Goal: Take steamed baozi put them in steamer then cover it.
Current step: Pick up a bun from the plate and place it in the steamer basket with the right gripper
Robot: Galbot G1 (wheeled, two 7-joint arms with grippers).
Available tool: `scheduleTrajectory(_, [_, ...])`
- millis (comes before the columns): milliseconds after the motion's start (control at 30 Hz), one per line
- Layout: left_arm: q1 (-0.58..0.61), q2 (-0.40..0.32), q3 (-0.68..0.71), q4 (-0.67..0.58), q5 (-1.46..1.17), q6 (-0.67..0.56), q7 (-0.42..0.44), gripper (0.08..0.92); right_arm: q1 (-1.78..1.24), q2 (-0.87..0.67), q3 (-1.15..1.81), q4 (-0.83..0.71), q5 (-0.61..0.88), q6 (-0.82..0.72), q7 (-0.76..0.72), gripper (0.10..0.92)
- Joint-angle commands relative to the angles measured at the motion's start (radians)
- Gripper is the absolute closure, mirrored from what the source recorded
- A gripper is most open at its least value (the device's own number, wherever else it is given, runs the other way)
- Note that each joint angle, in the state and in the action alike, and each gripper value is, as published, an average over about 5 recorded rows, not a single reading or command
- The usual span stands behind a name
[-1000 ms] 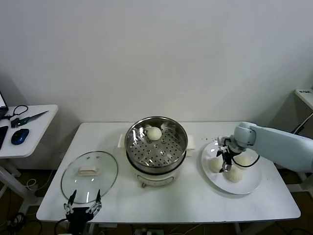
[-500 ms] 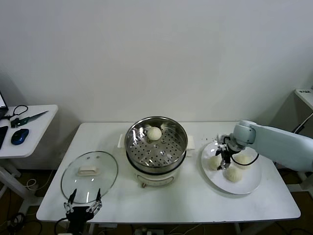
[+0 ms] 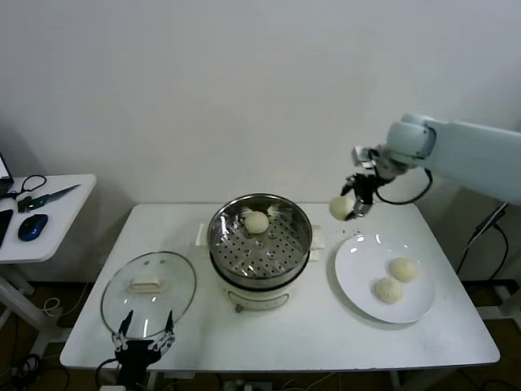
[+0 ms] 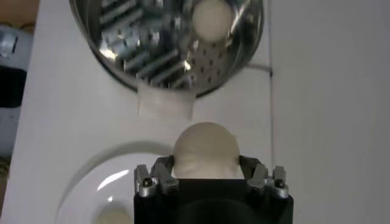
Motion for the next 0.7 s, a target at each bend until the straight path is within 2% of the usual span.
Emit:
scheduleTrajectory(33, [0.002,0.001,0.001,-0.007,-0.001,0.002,0.002,0.177,0.059,0.228,0.047,0.103,0.182,-0.077,0.071,0.313])
scheduleTrajectory(400, [0.009,-0.001,-0.007,-0.018,-0.002,0.005,0.003,0.177,-0.174,0.459,0.067,-0.098,0.114,-0.106,0.124,0.313])
scheduleTrajectory(700, [0.023,-0.002,-0.012,-0.025,-0.002,0.002,0.003,0.177,-0.28,0.546,0.067,-0.229,0.088,-0.153,0.173,0.313])
